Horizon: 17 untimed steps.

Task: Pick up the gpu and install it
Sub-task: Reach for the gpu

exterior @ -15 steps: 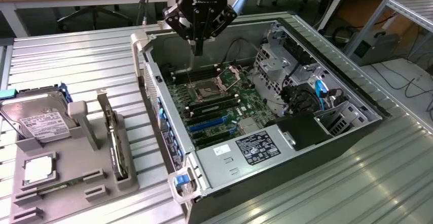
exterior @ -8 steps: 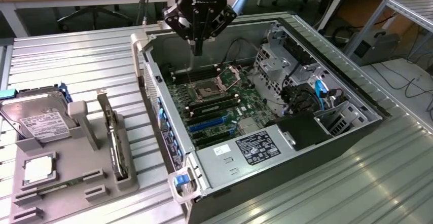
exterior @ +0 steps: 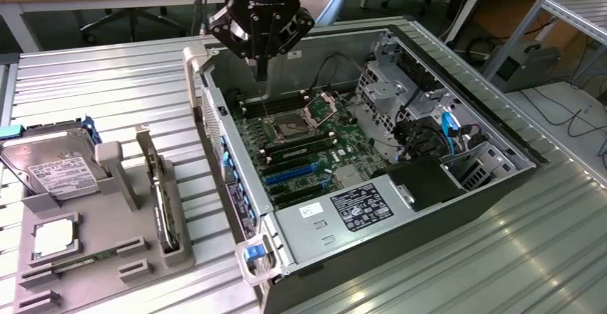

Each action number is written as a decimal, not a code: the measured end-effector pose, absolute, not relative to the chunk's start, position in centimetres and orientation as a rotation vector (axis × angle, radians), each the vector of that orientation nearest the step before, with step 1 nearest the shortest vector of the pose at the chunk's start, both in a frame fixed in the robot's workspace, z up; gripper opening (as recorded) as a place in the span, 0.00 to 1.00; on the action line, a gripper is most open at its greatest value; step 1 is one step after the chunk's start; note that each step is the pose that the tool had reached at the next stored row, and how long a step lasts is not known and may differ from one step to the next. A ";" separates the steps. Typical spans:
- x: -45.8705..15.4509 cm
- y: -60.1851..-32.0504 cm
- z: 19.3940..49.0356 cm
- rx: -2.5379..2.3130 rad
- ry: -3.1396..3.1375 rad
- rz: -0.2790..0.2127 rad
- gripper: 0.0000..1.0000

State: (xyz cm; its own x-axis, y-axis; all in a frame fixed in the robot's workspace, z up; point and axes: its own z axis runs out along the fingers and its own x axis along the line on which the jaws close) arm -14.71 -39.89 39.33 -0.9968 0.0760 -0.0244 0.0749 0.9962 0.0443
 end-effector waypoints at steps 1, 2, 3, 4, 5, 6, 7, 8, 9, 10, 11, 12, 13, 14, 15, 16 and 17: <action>-15.0 -39.9 39.3 0.118 3.112 0.068 0.11; -15.5 -39.9 39.3 0.118 3.112 0.068 0.11; -15.9 -39.9 39.3 0.118 3.112 0.068 0.11; -16.4 -39.9 39.3 0.118 3.112 0.068 0.11; -16.9 -39.9 39.3 0.118 3.113 0.068 0.11; -17.3 -39.9 39.3 0.118 3.112 0.068 0.11; -17.7 -39.9 39.3 0.118 3.113 0.067 0.11; -18.1 -39.9 39.3 0.118 3.113 0.067 0.11; -18.6 -39.9 39.3 0.118 3.112 0.068 0.11; -18.9 -39.9 39.3 0.118 3.112 0.068 0.11; -19.4 -39.9 39.3 0.118 3.112 0.068 0.11; -19.8 -39.9 39.3 0.118 3.112 0.068 0.11; -20.2 -39.9 39.3 0.118 3.112 0.068 0.11; -20.6 -39.9 39.3 0.118 3.113 0.068 0.11; -21.3 -39.9 39.3 0.118 3.113 0.068 0.11; -21.6 -39.9 39.2 0.118 3.113 0.068 0.11; -22.0 -39.9 39.2 0.118 3.112 0.068 0.11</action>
State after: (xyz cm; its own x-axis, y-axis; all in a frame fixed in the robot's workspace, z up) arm -22.02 -39.88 39.24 -0.9968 0.0762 -0.0246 0.0750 0.9962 0.0444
